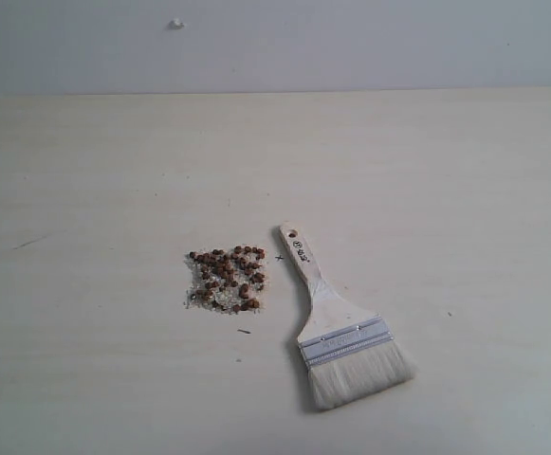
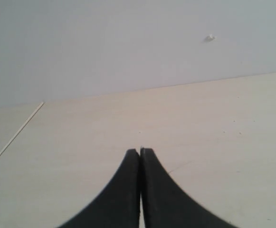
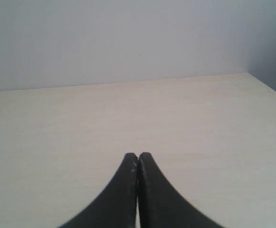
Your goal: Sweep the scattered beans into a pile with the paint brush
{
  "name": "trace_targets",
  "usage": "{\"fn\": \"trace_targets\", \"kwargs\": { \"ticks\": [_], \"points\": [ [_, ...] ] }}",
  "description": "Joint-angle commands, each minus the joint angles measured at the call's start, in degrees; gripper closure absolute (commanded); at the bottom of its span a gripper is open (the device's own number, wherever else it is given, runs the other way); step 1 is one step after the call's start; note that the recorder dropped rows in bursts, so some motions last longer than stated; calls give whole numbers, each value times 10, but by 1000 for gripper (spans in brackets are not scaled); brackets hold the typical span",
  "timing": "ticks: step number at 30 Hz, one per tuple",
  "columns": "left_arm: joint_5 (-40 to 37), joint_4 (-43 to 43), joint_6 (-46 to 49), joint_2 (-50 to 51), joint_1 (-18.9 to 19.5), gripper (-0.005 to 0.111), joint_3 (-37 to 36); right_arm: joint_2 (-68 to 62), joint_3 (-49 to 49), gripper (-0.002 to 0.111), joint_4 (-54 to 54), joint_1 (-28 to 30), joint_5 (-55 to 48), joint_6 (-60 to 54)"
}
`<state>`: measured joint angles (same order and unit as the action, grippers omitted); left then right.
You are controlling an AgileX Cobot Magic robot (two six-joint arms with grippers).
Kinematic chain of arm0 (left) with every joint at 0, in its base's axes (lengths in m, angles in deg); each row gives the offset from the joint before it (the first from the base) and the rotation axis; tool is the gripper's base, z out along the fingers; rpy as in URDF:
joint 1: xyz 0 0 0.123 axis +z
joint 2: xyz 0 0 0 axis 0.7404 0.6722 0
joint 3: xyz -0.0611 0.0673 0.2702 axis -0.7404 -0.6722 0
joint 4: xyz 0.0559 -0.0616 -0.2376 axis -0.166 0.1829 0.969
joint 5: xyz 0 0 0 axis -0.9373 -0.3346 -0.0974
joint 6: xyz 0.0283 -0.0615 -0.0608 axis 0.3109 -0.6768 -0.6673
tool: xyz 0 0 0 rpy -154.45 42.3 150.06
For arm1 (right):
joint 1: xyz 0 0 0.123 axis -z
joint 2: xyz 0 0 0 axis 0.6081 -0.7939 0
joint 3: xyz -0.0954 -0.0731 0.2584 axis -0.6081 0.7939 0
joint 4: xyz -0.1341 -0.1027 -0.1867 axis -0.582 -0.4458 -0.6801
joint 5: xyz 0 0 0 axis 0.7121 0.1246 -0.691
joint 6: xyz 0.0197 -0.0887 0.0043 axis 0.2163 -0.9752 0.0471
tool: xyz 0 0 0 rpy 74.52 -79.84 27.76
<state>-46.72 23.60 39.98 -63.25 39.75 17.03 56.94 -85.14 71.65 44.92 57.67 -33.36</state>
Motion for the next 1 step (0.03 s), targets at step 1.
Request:
{"fn": "trace_targets", "kwargs": {
  "ticks": [1],
  "points": [
    [1,5,1,-4,1,107,0,3,3,108,0,3,1,-3]
  ]
}}
